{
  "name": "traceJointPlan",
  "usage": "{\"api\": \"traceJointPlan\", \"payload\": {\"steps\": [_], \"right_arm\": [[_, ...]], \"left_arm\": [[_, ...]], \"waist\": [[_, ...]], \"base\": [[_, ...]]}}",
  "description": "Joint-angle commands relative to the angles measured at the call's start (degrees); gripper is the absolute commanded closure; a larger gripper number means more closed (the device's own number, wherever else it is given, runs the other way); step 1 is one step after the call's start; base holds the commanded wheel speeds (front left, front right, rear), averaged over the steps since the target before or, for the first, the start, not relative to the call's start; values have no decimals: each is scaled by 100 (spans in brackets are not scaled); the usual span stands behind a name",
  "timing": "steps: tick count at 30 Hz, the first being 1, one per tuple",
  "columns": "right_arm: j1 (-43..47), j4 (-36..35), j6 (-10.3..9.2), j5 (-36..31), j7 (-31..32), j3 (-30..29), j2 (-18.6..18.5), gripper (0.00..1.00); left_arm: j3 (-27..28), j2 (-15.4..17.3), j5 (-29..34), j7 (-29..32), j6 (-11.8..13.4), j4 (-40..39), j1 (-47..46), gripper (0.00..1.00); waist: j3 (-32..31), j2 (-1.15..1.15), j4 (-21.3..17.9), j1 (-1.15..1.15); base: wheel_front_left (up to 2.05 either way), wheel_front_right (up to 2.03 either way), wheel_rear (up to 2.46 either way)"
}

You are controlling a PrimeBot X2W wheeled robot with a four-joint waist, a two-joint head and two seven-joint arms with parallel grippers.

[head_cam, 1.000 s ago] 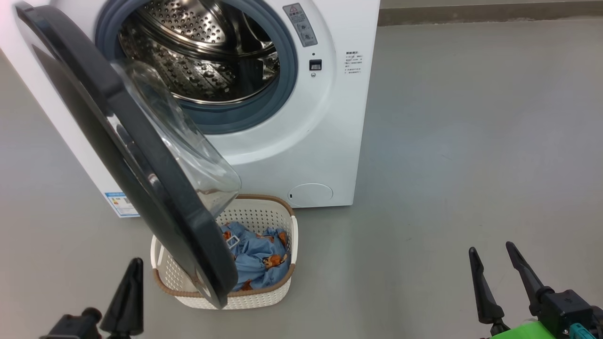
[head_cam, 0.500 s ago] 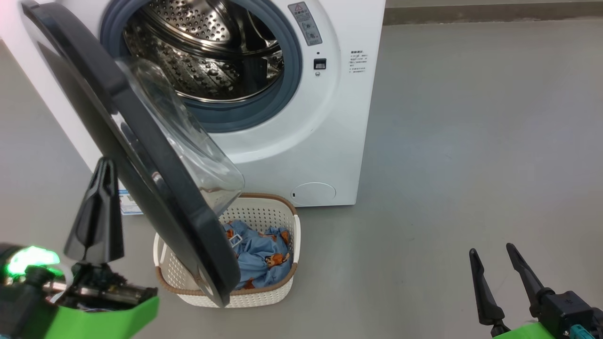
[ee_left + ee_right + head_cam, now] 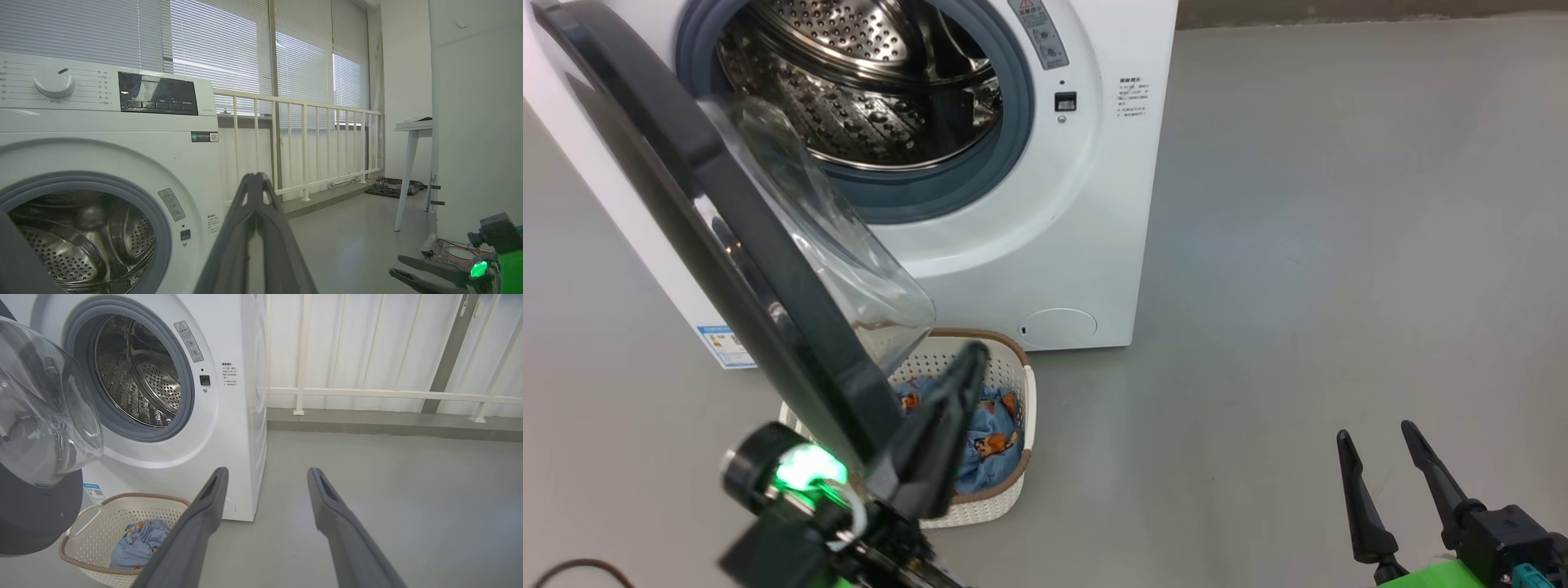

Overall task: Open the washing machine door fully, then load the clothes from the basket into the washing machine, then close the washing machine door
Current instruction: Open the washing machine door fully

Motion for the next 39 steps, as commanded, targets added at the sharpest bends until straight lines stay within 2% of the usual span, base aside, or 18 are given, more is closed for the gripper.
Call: {"api": "traceJointPlan", "payload": {"steps": [1, 8, 14, 24, 39], "right_arm": [[-112, -161, 51, 25, -68, 165, -56, 0], [-118, -167, 51, 28, -68, 155, -55, 0], [-146, -154, 51, 6, -68, 200, -55, 0], [-167, -172, 51, -9, -68, 239, -55, 0], [-248, -168, 51, 28, -68, 257, -55, 0]], "left_arm": [[61, 135, -47, -22, -17, -44, -121, 100], [-403, 122, -163, -22, -17, 449, -5, 100], [-507, 106, -289, -22, -17, 1416, 82, 100], [-326, -99, -418, -22, -17, 1964, -77, 100], [318, -149, -422, -22, -17, 2356, -390, 100]], "waist": [[14, 0, -11, 0], [75, 0, -7, 0], [102, 0, -30, 0], [187, 0, -95, 0], [392, 0, -202, 0]], "base": [[0, 0, 0], [0, 0, 0], [0, 0, 0], [0, 0, 0], [0, 0, 0]]}}
